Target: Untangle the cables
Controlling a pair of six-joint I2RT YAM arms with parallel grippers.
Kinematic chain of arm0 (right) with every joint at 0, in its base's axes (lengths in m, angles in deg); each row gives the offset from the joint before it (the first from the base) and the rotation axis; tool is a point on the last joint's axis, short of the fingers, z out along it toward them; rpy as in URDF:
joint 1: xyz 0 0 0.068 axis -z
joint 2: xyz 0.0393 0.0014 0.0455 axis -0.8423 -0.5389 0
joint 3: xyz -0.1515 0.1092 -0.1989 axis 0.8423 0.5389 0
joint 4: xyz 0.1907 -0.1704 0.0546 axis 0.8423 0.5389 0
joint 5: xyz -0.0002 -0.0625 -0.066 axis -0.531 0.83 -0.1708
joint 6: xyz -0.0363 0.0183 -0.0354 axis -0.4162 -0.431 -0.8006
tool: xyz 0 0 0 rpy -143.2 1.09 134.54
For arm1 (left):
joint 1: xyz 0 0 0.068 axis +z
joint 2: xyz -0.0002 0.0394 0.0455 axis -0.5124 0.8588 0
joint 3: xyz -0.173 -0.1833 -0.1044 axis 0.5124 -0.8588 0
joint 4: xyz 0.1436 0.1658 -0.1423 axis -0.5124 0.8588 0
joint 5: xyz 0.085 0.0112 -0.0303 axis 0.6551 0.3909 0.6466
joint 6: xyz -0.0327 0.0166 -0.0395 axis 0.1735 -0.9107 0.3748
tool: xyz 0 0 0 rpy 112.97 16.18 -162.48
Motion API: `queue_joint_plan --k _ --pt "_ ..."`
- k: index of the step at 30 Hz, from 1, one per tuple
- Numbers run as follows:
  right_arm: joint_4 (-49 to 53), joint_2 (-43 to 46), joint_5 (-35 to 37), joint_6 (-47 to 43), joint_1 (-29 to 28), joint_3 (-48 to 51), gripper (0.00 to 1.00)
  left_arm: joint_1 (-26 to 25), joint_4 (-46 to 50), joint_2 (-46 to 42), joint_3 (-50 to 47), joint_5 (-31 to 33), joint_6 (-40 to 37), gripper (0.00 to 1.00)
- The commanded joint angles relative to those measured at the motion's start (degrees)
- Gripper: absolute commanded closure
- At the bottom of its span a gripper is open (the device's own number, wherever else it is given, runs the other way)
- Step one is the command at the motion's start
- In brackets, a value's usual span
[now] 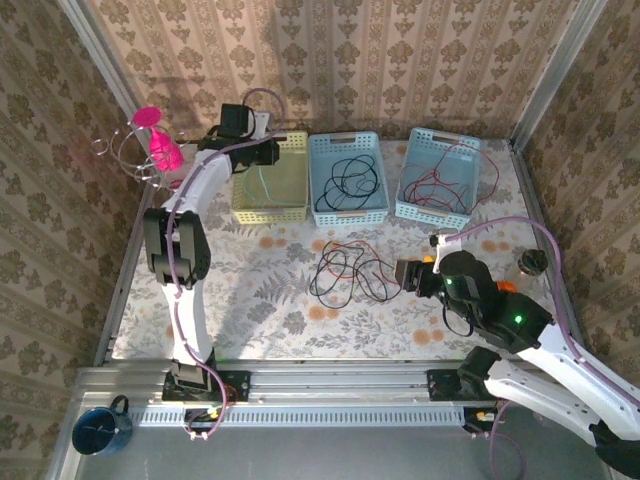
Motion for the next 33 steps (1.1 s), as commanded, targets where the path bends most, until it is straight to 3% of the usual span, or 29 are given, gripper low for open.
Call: queue_joint_plan --k 1,3,5,9,12,14,16,18,24,27,30,31,32,33 --pt "0.5 0.8 0.0 1.4 0.3 0.8 0.32 0.2 3.5 0.2 3.1 -2.8 1.1 1.0" --pt "0.4 0.8 0.0 1.4 0.3 0.8 0.32 0.3 3.5 0.9 3.7 -2.1 0.4 0.91" --pt "0.1 0.5 -0.3 1.4 0.3 0.9 0.32 0.6 4.2 1.6 4.9 -0.2 -0.4 0.72" --pt "0.3 0.4 -0.6 1.3 0.3 0.7 0.32 1.5 8.9 3.3 9.4 1.0 -1.8 0.47" --pt "0.2 0.4 -0.3 1.1 0.3 0.8 0.32 1.5 9.8 0.9 8.8 1.3 -2.3 0.4" --pt "-0.3 0.0 -0.5 1.0 0.3 1.0 0.32 1.3 7.9 -2.3 6.3 2.3 -2.0 0.27" --pt "-0.9 -0.8 -0.9 0.7 0.4 0.9 0.32 1.0 6.8 -6.3 3.7 4.0 -1.3 0.24" --pt "-1.9 -2.0 -1.3 0.4 0.4 1.2 0.32 0.9 4.1 -11.7 -1.8 5.1 1.2 0.23" --pt "-4.0 -11.6 -4.1 -1.0 0.4 0.8 0.31 -2.7 -16.6 -37.5 -35.3 6.2 11.4 0.26" --pt "-3.1 -17.3 -2.7 0.0 0.2 -0.7 0.3 -6.7 -20.9 -49.1 -50.4 8.7 15.3 0.27" --pt "-5.7 -20.7 -1.0 1.6 0.2 0.2 0.29 -13.4 -21.7 -59.3 -61.5 16.1 16.4 0.26" --pt "-7.7 -21.1 -1.3 1.4 0.3 1.0 0.28 -15.6 -21.6 -62.6 -65.0 18.2 16.7 0.19" --pt "-9.7 -21.3 -2.1 1.2 0.4 1.8 0.27 -17.4 -21.0 -65.6 -67.9 20.3 17.7 0.02" --pt "-11.0 -21.6 -3.1 0.8 0.5 2.5 0.25 -18.6 -20.6 -67.9 -70.3 22.2 19.2 0.0"
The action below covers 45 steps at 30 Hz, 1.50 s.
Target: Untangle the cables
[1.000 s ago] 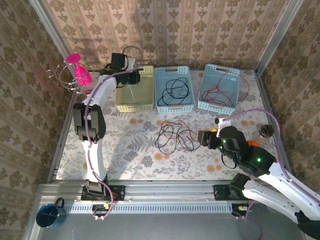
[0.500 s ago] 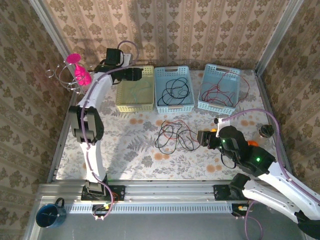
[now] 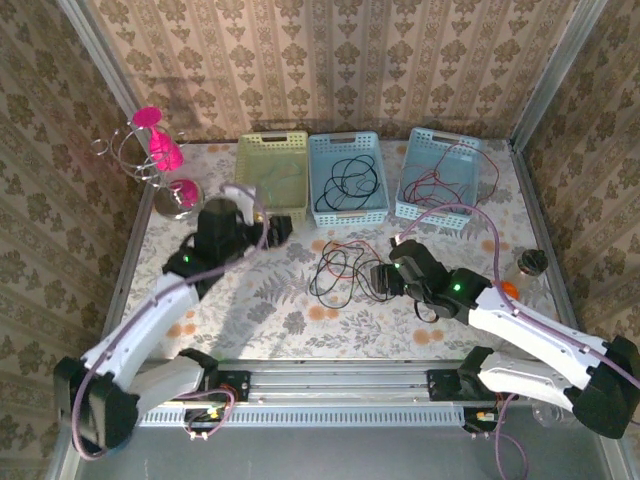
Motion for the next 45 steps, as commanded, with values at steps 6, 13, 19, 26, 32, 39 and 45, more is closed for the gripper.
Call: queue_joint_plan --k 6,13,19,26,32,39,45 --pt "-0.7 -9.2 1.9 0.5 1.6 -3.4 0.0 -2.5 -2.7 -18.2 -19.6 7.6 13.5 0.0" --pt "1.1 -15.6 -0.5 -3.4 2.5 -6.8 0.0 -1.8 3.7 -29.1 -20.5 8.4 14.8 0.0" --pt "0.2 -15.7 -3.3 -4.0 2.7 -7.7 0.03 -1.7 -1.0 -37.7 -27.8 7.1 21.4 0.0" --pt "-1.1 -17.5 -4.5 -2.6 2.8 -7.8 0.22 -1.7 -0.2 -39.0 -32.1 5.7 28.0 0.02" --pt "-3.2 -21.1 -6.3 -0.3 2.7 -7.8 0.33 -7.3 -5.6 -30.2 -34.6 6.7 31.9 0.05" --pt "-4.7 -27.1 -10.2 -2.0 2.8 -10.5 0.28 -19.1 -9.2 -15.5 -32.0 17.9 32.2 0.05" --pt "-4.3 -28.6 -7.8 -1.0 2.8 -10.7 0.29 -22.3 -11.9 -0.3 -27.8 19.6 33.4 0.0"
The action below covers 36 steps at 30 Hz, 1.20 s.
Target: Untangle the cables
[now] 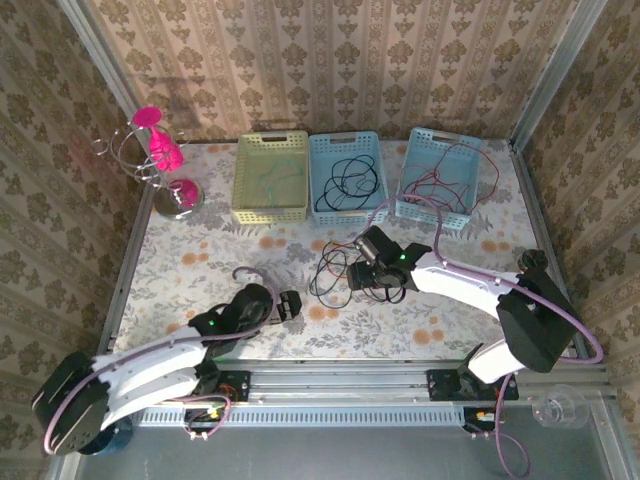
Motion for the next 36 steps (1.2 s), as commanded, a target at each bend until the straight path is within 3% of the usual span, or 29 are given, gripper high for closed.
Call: queue_joint_plan --k 1,6,10,19,21,24,27,36 --pt "-0.7 -1.4 1.0 0.8 0.3 -1.8 0.29 -1.0 -3.2 6.6 4.4 2.0 1.4 0.0" --pt "-2.5 -4.8 -1.6 0.4 0.5 -3.2 0.33 -3.6 -6.0 16.1 8.4 0.8 1.6 0.0" --pt "-4.8 -8.0 -3.4 -0.9 0.6 -4.5 0.37 -4.6 -6.1 18.7 10.0 1.5 1.7 0.0" --pt "-7.3 -13.3 -3.9 -1.7 1.0 -5.1 0.51 -4.7 -3.6 12.6 7.8 3.6 1.7 0.0" --pt "-7.0 -13.2 -3.8 -2.4 1.0 -4.9 0.63 -4.8 -2.3 10.3 7.2 4.2 1.5 0.0" --pt "-6.2 -12.0 -4.1 -3.3 1.0 -4.8 0.84 -4.8 -1.2 7.3 6.1 5.1 1.7 0.0" --pt "-4.8 -9.2 -4.3 -4.0 0.8 -4.5 0.96 -4.7 -0.8 4.6 4.9 6.1 2.1 0.0" --pt "2.0 3.6 -0.2 -4.9 -3.9 -3.5 1.0 -4.6 2.6 -0.5 4.3 7.9 1.7 0.0"
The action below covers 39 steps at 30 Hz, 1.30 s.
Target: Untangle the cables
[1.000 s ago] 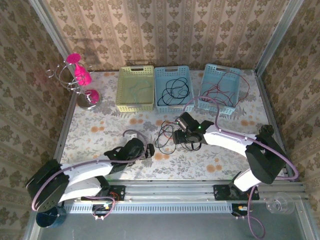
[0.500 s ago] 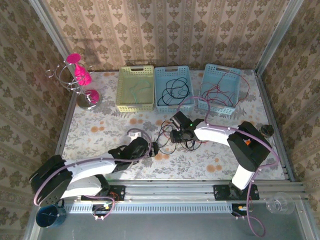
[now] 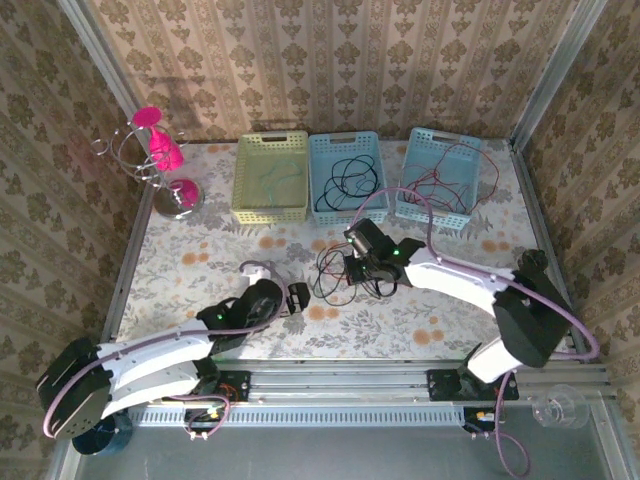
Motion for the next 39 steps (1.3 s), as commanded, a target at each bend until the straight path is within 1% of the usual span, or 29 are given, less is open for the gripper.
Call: queue_joint_plan --k 1,6,11,15,19,22,25,29,31,34,39 --pt "6.0 5.0 3.2 -1.3 -2.0 0.3 1.0 -0.1 2.6 -2.0 -0.5 2.1 0.4 0.0" --pt "13.4 12.5 5.0 -3.4 -4.5 -3.5 1.0 0.1 2.1 -3.3 -0.4 2.2 -0.9 0.0" --pt "18.5 16.6 5.8 -5.7 -6.3 -8.9 1.0 0.2 -0.8 -2.6 1.6 -1.0 -5.0 0.0" --pt "19.5 18.3 7.0 -6.8 -6.9 -11.5 1.0 0.1 -3.7 -1.0 2.7 -4.4 -6.9 0.0" --pt "19.0 19.6 7.9 -8.4 -7.9 -12.6 1.0 0.1 -5.2 -0.3 4.2 -6.1 -8.4 0.0" --pt "18.6 17.2 8.4 -8.9 -7.9 -11.8 1.0 0.1 -7.2 -1.0 5.1 -7.6 -10.6 0.0" --pt "18.7 13.1 6.4 -9.0 -7.9 -10.8 1.0 0.1 -6.7 -2.5 6.3 -7.7 -12.0 0.01" --pt "15.6 10.5 2.3 -7.2 -8.1 -6.9 1.0 0.3 -3.1 -5.1 6.6 -4.7 -11.9 0.05" --pt "15.2 9.7 1.6 -6.5 -8.2 -5.3 1.0 0.8 -1.6 -5.6 6.4 -3.8 -11.4 0.07" --pt "15.1 9.2 1.6 -5.2 -8.3 -1.8 1.0 2.7 -1.7 -4.1 6.5 -6.2 -11.1 0.08" --pt "13.0 8.5 -1.5 -0.7 -8.3 6.0 1.0 4.7 -0.2 4.0 10.7 -8.6 -12.0 0.09"
